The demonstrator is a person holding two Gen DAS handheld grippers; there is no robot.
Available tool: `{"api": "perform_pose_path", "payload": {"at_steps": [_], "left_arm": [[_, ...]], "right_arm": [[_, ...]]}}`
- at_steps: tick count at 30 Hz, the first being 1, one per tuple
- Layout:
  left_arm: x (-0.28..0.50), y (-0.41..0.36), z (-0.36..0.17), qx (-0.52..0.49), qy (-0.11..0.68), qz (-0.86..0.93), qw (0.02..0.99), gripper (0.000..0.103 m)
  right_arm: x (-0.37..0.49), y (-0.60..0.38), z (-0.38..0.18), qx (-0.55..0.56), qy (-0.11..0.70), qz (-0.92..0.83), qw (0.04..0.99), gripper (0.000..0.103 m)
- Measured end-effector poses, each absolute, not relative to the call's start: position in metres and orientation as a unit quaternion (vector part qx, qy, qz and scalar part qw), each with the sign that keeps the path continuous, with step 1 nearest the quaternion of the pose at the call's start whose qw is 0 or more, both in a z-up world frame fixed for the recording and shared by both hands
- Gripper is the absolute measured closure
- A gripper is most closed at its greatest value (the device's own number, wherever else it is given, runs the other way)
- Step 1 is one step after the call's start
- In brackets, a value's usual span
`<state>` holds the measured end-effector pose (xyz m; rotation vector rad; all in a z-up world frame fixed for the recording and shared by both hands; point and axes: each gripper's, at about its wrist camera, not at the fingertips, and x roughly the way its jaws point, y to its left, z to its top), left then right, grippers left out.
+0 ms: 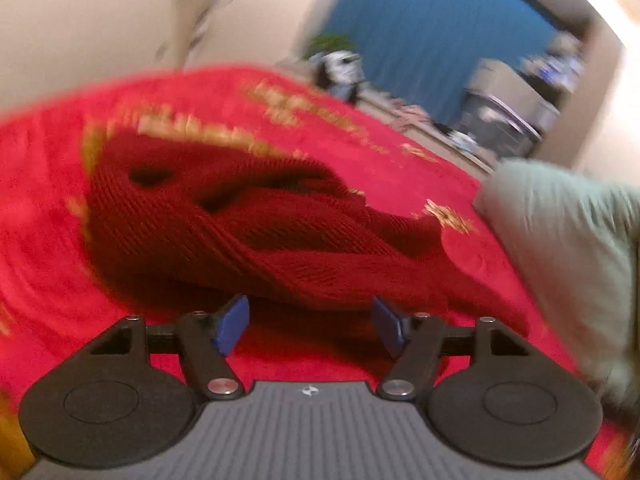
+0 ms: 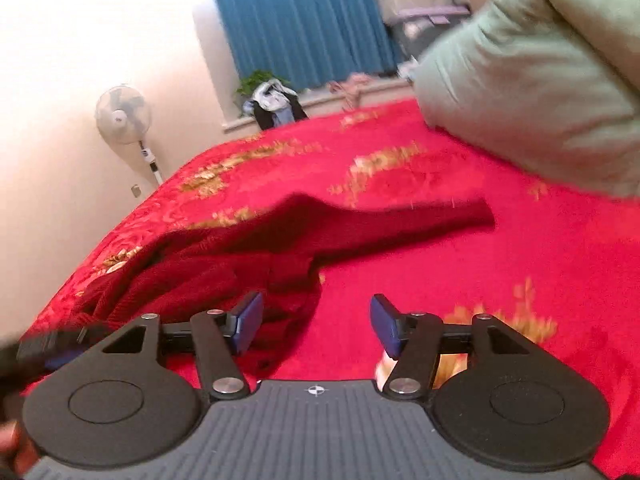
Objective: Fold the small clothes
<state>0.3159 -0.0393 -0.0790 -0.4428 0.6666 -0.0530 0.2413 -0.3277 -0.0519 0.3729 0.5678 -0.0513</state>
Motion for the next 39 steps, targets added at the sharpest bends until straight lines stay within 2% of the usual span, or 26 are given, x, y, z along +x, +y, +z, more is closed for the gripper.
{"api": "perform_pose_path", "payload": {"at_steps": [4, 5, 6, 7, 8, 9, 13, 16, 20, 23, 25, 26, 27, 30, 31, 33, 36, 38, 39], "left_arm": [[0.362, -0.036, -0.097, -0.317, 0.358, 0.015, 0.878, 0.036], [0.370, -0.033, -0.100, -0.330, 0.360, 0.022, 0.872, 0.050], [0.377, -0.029, -0.102, -0.333, 0.367, 0.028, 0.868, 0.073], [0.382, -0.025, -0.103, -0.326, 0.377, 0.036, 0.866, 0.084], [0.382, -0.020, -0.103, -0.321, 0.383, 0.035, 0.865, 0.090], [0.378, -0.012, -0.098, -0.317, 0.380, 0.019, 0.869, 0.091], [0.324, 0.027, -0.060, -0.183, 0.329, -0.054, 0.925, 0.092], [0.275, 0.082, -0.056, -0.100, 0.307, -0.051, 0.945, 0.093], [0.248, 0.168, -0.075, -0.041, 0.339, 0.013, 0.940, 0.092], [0.249, 0.220, -0.085, -0.067, 0.354, 0.031, 0.932, 0.091], [0.251, 0.237, -0.091, -0.090, 0.338, 0.044, 0.936, 0.091], [0.251, 0.243, -0.096, -0.116, 0.327, 0.042, 0.937, 0.086], [0.249, 0.251, -0.106, -0.154, 0.323, 0.033, 0.933, 0.076], [0.255, 0.263, -0.121, -0.257, 0.356, -0.005, 0.898, 0.069], [0.258, 0.264, -0.121, -0.271, 0.349, -0.017, 0.897, 0.065], [0.267, 0.263, -0.123, -0.271, 0.354, -0.027, 0.895, 0.051], [0.278, 0.264, -0.130, -0.275, 0.366, -0.039, 0.889, 0.051], [0.275, 0.270, -0.130, -0.278, 0.350, -0.027, 0.894, 0.051], [0.270, 0.274, -0.127, -0.280, 0.339, -0.014, 0.898, 0.051]], "right_arm": [[0.256, -0.324, -0.070, 0.176, 0.299, -0.010, 0.938, 0.043], [0.260, -0.324, -0.072, 0.173, 0.300, -0.008, 0.938, 0.043], [0.263, -0.324, -0.074, 0.170, 0.299, -0.005, 0.939, 0.043], [0.266, -0.325, -0.076, 0.167, 0.299, -0.004, 0.939, 0.044], [0.267, -0.326, -0.078, 0.169, 0.300, -0.009, 0.939, 0.044], [0.269, -0.329, -0.080, 0.175, 0.302, -0.016, 0.937, 0.044], [0.274, -0.338, -0.084, 0.194, 0.303, -0.030, 0.933, 0.044], [0.273, -0.339, -0.082, 0.199, 0.296, -0.028, 0.934, 0.044], [0.271, -0.333, -0.085, 0.194, 0.297, -0.024, 0.935, 0.044], [0.272, -0.327, -0.093, 0.193, 0.305, -0.016, 0.932, 0.044], [0.274, -0.320, -0.098, 0.198, 0.314, -0.001, 0.928, 0.044], [0.276, -0.316, -0.102, 0.198, 0.320, 0.008, 0.927, 0.044], [0.278, -0.312, -0.105, 0.198, 0.323, 0.016, 0.925, 0.043], [0.284, -0.304, -0.111, 0.200, 0.330, 0.040, 0.922, 0.042], [0.287, -0.302, -0.111, 0.198, 0.330, 0.046, 0.922, 0.040], [0.298, -0.297, -0.112, 0.192, 0.328, 0.052, 0.924, 0.038], [0.322, -0.288, -0.119, 0.214, 0.341, 0.069, 0.913, 0.035], [0.339, -0.279, -0.127, 0.221, 0.364, 0.079, 0.901, 0.035], [0.346, -0.272, -0.128, 0.218, 0.367, 0.090, 0.900, 0.032]]}}
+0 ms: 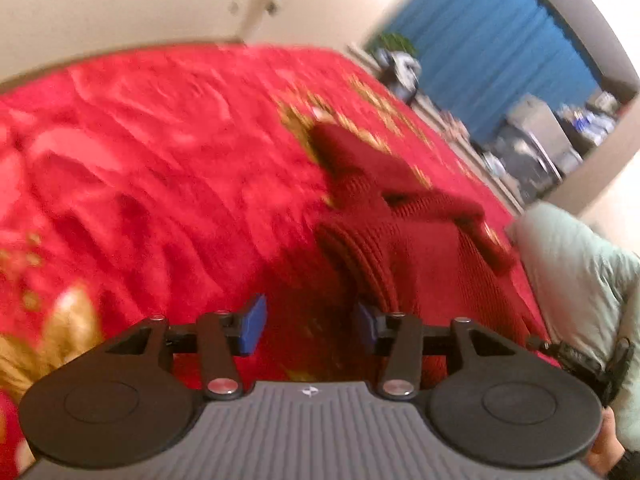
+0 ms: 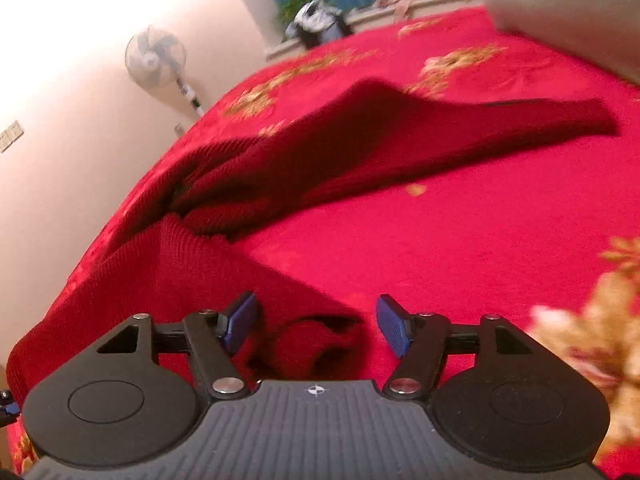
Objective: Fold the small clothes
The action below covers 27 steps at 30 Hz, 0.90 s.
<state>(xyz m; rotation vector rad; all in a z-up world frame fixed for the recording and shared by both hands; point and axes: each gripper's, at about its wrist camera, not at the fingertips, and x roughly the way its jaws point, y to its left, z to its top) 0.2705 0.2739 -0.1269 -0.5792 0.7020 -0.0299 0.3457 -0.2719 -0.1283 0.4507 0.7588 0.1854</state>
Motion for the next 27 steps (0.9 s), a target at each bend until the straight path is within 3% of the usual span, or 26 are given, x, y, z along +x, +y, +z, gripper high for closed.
{"api": "perform_pose_path", "payload": {"at_steps": [5, 8, 13, 15, 18, 21, 23, 27], "left_arm": [[0.248, 0.294, -0.124, -0.375, 0.296, -0.040, 0.877, 0.051], [0.252, 0.288, -0.123, -0.374, 0.307, -0.065, 0.873, 0.046], [0.279, 0.247, -0.141, -0.283, 0.396, -0.071, 0.871, 0.049], [0.286, 0.236, -0.143, -0.261, 0.397, -0.086, 0.876, 0.092], [0.280, 0.226, -0.131, -0.237, 0.367, -0.124, 0.891, 0.093], [0.254, 0.239, -0.108, -0.300, 0.287, -0.188, 0.890, 0.094], [0.239, 0.247, -0.099, -0.312, 0.274, -0.216, 0.884, 0.093], [0.229, 0.257, -0.115, -0.272, 0.398, -0.168, 0.860, 0.093]], "right_arm": [[0.367, -0.232, -0.131, 0.144, 0.384, 0.099, 0.906, 0.030], [0.369, -0.217, -0.131, 0.083, 0.387, 0.089, 0.914, 0.040], [0.371, -0.214, -0.117, 0.048, 0.400, 0.100, 0.910, 0.079], [0.370, -0.215, -0.098, 0.042, 0.400, 0.105, 0.910, 0.083], [0.359, -0.226, -0.041, 0.032, 0.363, 0.097, 0.926, 0.086], [0.318, -0.250, 0.032, 0.047, 0.304, 0.058, 0.950, 0.086], [0.274, -0.262, 0.061, 0.033, 0.268, 0.035, 0.962, 0.085], [0.212, -0.269, 0.041, -0.014, 0.337, 0.099, 0.936, 0.065]]}}
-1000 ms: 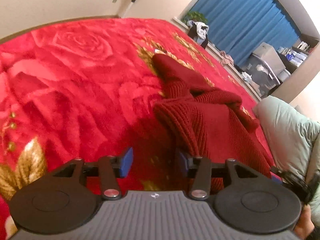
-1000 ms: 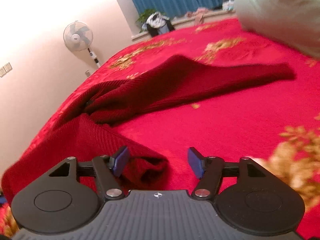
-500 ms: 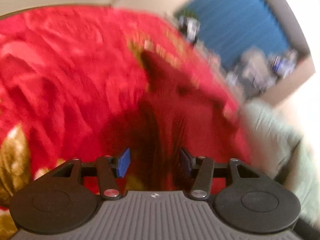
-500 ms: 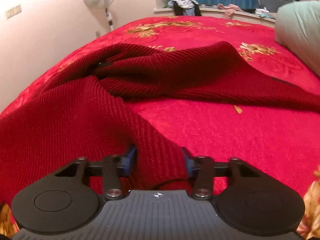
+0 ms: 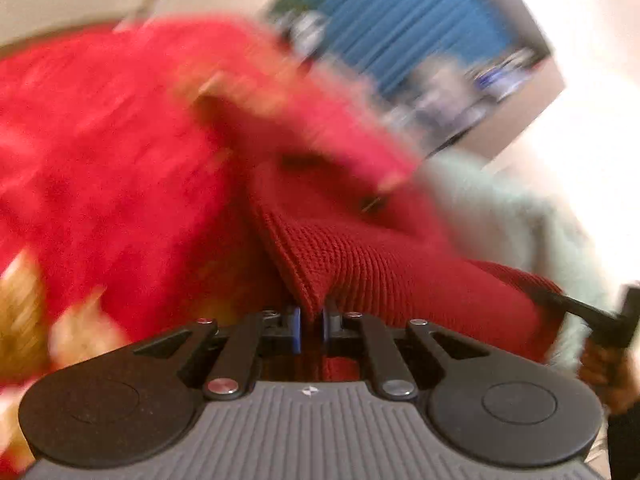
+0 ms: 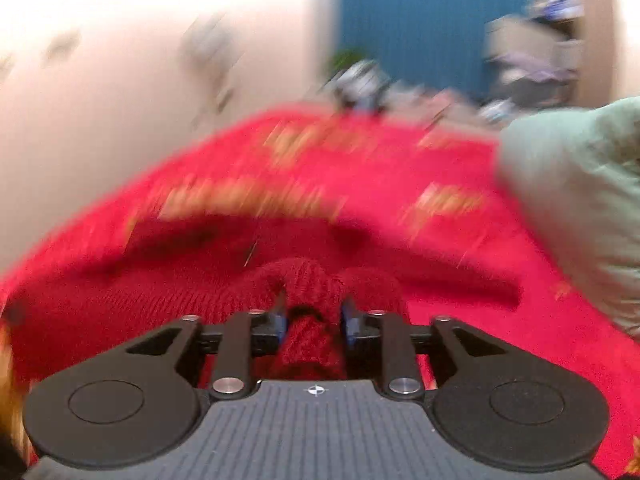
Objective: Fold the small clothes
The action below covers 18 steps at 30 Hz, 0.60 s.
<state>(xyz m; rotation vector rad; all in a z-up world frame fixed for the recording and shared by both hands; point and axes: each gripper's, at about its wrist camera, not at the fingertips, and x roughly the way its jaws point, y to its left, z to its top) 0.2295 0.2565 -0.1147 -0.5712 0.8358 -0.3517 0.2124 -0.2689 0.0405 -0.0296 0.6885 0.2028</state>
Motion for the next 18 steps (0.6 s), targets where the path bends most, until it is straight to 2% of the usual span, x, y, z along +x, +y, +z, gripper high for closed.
{"api": "perform_pose_path", "payload": {"at_steps": [3, 5, 7, 8, 9, 15, 16, 18], "left_arm": [[0.227, 0.273, -0.128, -0.259, 0.452, -0.102, 0.847, 0.091], [0.223, 0.280, -0.128, -0.257, 0.456, -0.089, 0.847, 0.091], [0.223, 0.283, -0.130, -0.268, 0.458, -0.092, 0.842, 0.077], [0.223, 0.280, -0.130, -0.266, 0.461, -0.091, 0.842, 0.067], [0.228, 0.277, -0.131, -0.258, 0.466, -0.088, 0.842, 0.063], [0.252, 0.252, -0.134, -0.189, 0.514, -0.056, 0.835, 0.063], [0.255, 0.248, -0.134, -0.178, 0.519, -0.053, 0.834, 0.063], [0.258, 0.241, -0.135, -0.159, 0.523, -0.053, 0.836, 0.063]], "right_arm": [[0.192, -0.290, 0.001, -0.004, 0.375, 0.099, 0.922, 0.055], [0.193, -0.309, -0.020, 0.047, 0.389, 0.092, 0.915, 0.054], [0.202, -0.324, -0.042, 0.088, 0.397, 0.079, 0.910, 0.048], [0.207, -0.328, -0.053, 0.099, 0.402, 0.070, 0.907, 0.046], [0.211, -0.329, -0.067, 0.108, 0.412, 0.060, 0.903, 0.044], [0.234, -0.339, -0.137, 0.135, 0.473, -0.016, 0.871, 0.045], [0.235, -0.337, -0.136, 0.138, 0.468, -0.015, 0.873, 0.058], [0.234, -0.327, -0.134, 0.113, 0.461, 0.014, 0.880, 0.076]]}}
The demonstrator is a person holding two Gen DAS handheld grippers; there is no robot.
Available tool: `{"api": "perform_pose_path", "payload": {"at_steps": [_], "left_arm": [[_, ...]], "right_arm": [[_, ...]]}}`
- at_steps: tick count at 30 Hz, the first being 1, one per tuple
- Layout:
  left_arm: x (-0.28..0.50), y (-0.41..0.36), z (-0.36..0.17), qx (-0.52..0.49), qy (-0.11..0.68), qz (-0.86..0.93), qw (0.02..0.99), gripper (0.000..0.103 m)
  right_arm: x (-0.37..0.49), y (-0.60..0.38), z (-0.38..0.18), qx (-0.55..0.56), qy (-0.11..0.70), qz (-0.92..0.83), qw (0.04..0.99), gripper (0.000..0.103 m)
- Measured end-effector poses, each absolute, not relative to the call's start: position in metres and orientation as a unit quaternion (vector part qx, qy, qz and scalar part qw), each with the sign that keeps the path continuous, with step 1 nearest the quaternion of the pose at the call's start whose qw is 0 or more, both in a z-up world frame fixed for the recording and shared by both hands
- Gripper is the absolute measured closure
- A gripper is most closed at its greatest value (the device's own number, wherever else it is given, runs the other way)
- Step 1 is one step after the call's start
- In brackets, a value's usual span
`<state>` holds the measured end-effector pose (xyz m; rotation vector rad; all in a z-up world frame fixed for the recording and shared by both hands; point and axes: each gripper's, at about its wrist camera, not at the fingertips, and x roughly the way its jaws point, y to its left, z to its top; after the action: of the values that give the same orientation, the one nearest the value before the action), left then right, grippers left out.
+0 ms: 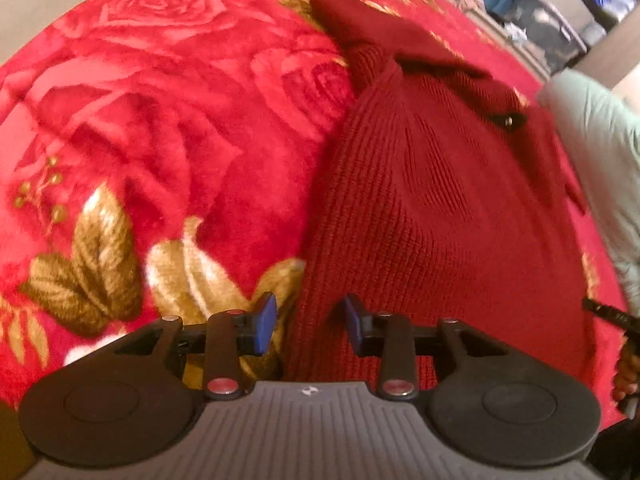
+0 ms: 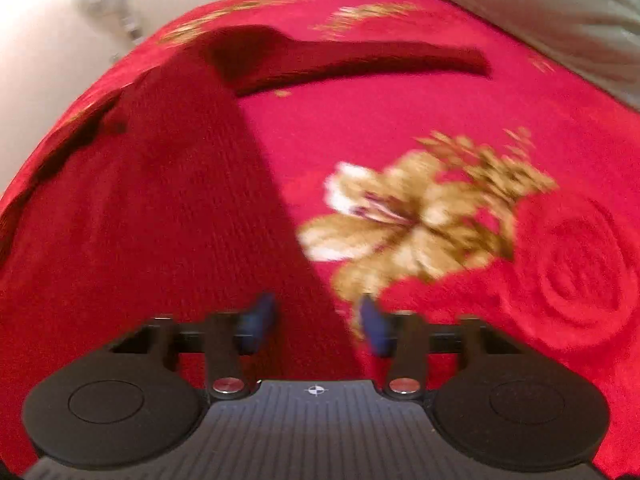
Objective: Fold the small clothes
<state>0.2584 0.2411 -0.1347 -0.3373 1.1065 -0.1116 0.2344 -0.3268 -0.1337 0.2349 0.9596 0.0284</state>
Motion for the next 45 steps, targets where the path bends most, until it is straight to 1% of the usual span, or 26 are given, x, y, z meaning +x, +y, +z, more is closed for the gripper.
{"api": "perform_pose_path", "payload": {"at_steps": [1, 2, 4, 5, 7, 8, 10, 12, 16, 18, 20, 22, 24, 25, 27, 29, 31, 33, 36, 39, 42, 43, 45], "left_arm": [[0.259, 0.238, -0.134, -0.152, 0.523, -0.054, 0.837, 0.063], [0.261, 0.235, -0.135, -0.147, 0.524, -0.056, 0.837, 0.063], [0.258, 0.228, -0.134, -0.135, 0.527, -0.066, 0.837, 0.087], [0.256, 0.224, -0.130, -0.125, 0.522, -0.073, 0.840, 0.093], [0.244, 0.219, -0.118, -0.117, 0.501, -0.090, 0.853, 0.094], [0.235, 0.223, -0.110, -0.147, 0.487, -0.109, 0.854, 0.094], [0.216, 0.233, -0.097, -0.201, 0.460, -0.137, 0.854, 0.095], [0.203, 0.237, -0.089, -0.195, 0.449, -0.142, 0.860, 0.095], [0.200, 0.230, -0.103, -0.138, 0.501, -0.134, 0.844, 0.094], [0.202, 0.221, -0.111, -0.086, 0.524, -0.116, 0.839, 0.093], [0.202, 0.219, -0.113, -0.074, 0.522, -0.103, 0.843, 0.092], [0.201, 0.219, -0.103, -0.091, 0.494, -0.126, 0.856, 0.091], [0.204, 0.214, -0.098, -0.101, 0.476, -0.165, 0.858, 0.080], [0.205, 0.208, -0.099, -0.096, 0.477, -0.176, 0.856, 0.077], [0.209, 0.192, -0.105, -0.070, 0.494, -0.187, 0.846, 0.067], [0.214, 0.177, -0.118, -0.033, 0.528, -0.178, 0.830, 0.061], [0.219, 0.166, -0.127, -0.005, 0.550, -0.163, 0.819, 0.061], [0.222, 0.165, -0.120, -0.015, 0.534, -0.160, 0.830, 0.061], [0.230, 0.173, -0.099, -0.075, 0.476, -0.155, 0.863, 0.061], [0.235, 0.173, -0.082, -0.106, 0.410, -0.117, 0.898, 0.061], [0.244, 0.160, -0.073, -0.082, 0.368, -0.094, 0.921, 0.061], [0.250, 0.151, -0.069, -0.059, 0.361, -0.088, 0.927, 0.061], [0.273, 0.136, -0.058, -0.044, 0.353, -0.086, 0.931, 0.061]], "right_arm": [[0.232, -0.322, -0.132, 0.093, 0.454, 0.018, 0.886, 0.085], [0.229, -0.317, -0.132, 0.075, 0.447, 0.016, 0.891, 0.089], [0.225, -0.320, -0.128, 0.083, 0.440, 0.018, 0.894, 0.095], [0.223, -0.327, -0.124, 0.107, 0.435, 0.018, 0.894, 0.096], [0.218, -0.345, -0.107, 0.151, 0.407, 0.008, 0.901, 0.098], [0.211, -0.354, -0.094, 0.169, 0.388, 0.006, 0.906, 0.098], [0.201, -0.362, -0.074, 0.172, 0.360, 0.008, 0.917, 0.099], [0.190, -0.365, -0.059, 0.161, 0.345, 0.008, 0.924, 0.099], [0.198, -0.374, -0.075, 0.140, 0.388, -0.040, 0.910, 0.098], [0.207, -0.371, -0.089, 0.134, 0.412, -0.050, 0.900, 0.097], [0.214, -0.361, -0.092, 0.106, 0.414, -0.073, 0.901, 0.095], [0.215, -0.350, -0.086, 0.092, 0.386, -0.068, 0.915, 0.082], [0.215, -0.341, -0.085, 0.109, 0.371, -0.023, 0.922, 0.073], [0.219, -0.336, -0.087, 0.120, 0.375, 0.007, 0.919, 0.068], [0.230, -0.324, -0.103, 0.131, 0.413, 0.051, 0.900, 0.062], [0.244, -0.313, -0.130, 0.098, 0.483, 0.041, 0.869, 0.062], [0.246, -0.307, -0.134, 0.070, 0.485, 0.029, 0.871, 0.062], [0.248, -0.304, -0.117, 0.077, 0.457, 0.031, 0.885, 0.062], [0.248, -0.304, -0.088, 0.094, 0.386, 0.040, 0.917, 0.061], [0.259, -0.309, -0.075, 0.108, 0.345, 0.028, 0.932, 0.060], [0.276, -0.313, -0.073, 0.127, 0.337, 0.025, 0.933, 0.060], [0.281, -0.313, -0.073, 0.131, 0.337, 0.027, 0.932, 0.060], [0.291, -0.312, -0.071, 0.131, 0.336, 0.032, 0.932, 0.060]]}}
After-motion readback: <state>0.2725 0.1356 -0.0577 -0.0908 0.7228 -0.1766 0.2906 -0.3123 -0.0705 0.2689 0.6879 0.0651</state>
